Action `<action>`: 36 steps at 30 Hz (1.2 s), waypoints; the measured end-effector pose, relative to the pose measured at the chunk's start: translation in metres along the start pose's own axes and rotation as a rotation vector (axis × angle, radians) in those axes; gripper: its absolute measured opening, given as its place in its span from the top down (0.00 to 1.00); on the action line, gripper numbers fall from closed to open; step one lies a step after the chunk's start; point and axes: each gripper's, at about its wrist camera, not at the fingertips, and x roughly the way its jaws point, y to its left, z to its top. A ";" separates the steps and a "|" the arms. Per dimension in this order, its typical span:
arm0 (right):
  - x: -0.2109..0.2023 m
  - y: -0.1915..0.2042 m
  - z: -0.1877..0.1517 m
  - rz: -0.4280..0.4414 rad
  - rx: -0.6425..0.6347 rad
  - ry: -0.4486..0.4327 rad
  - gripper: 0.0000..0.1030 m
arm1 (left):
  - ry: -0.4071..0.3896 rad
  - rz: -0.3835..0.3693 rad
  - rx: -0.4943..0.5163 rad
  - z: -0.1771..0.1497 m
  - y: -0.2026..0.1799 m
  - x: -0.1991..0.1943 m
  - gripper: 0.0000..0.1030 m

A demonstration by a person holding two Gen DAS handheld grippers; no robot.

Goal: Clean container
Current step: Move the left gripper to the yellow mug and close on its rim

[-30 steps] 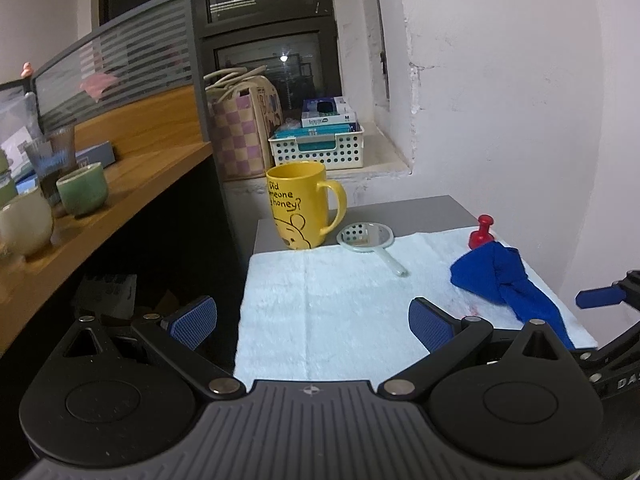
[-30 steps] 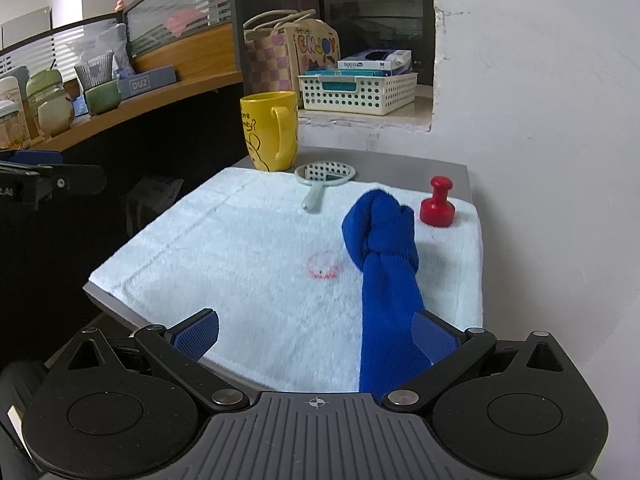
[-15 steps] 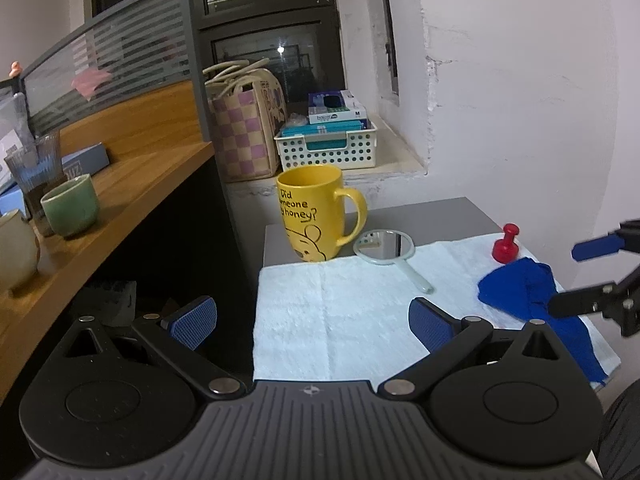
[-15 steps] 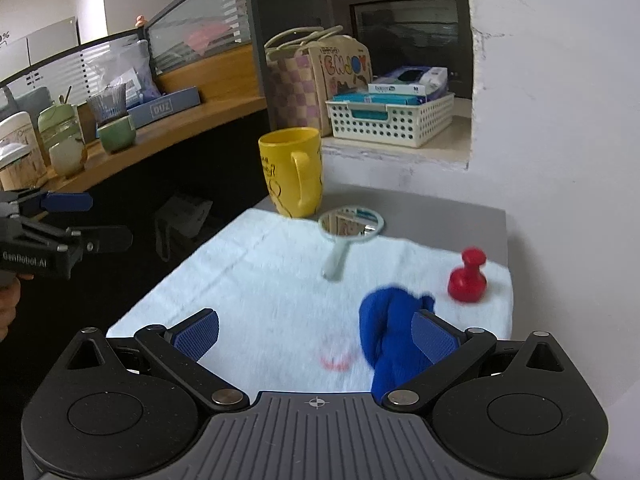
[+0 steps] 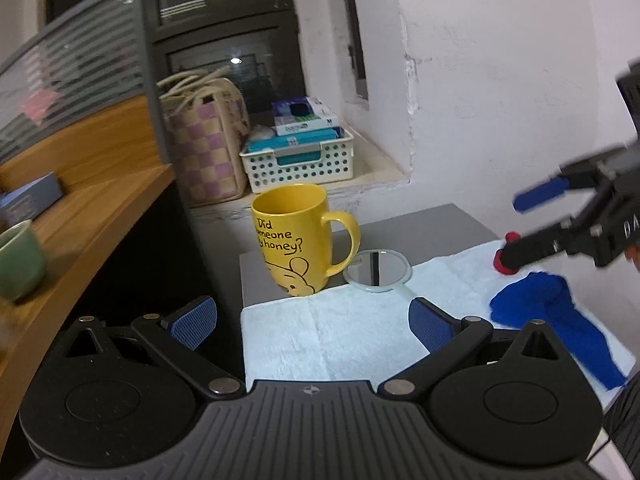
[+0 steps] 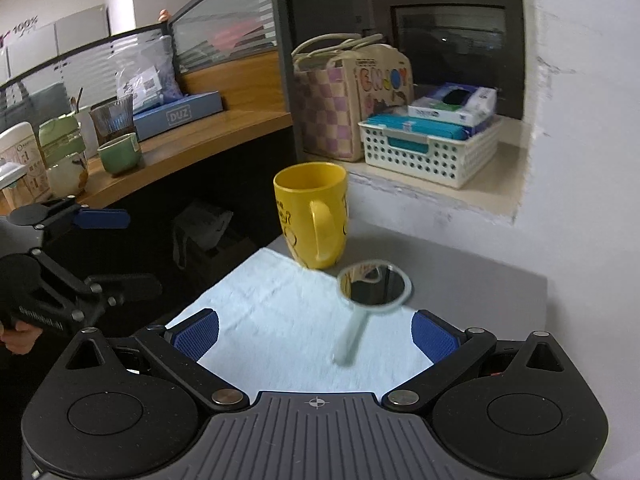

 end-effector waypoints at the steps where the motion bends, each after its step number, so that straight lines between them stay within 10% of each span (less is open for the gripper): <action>1: 0.005 0.000 0.005 0.002 -0.012 0.001 0.00 | 0.004 -0.006 0.009 0.000 0.003 0.008 0.00; 36: 0.209 -0.010 0.074 0.099 -0.108 0.096 0.00 | -0.071 -0.214 0.037 0.000 0.052 0.195 0.00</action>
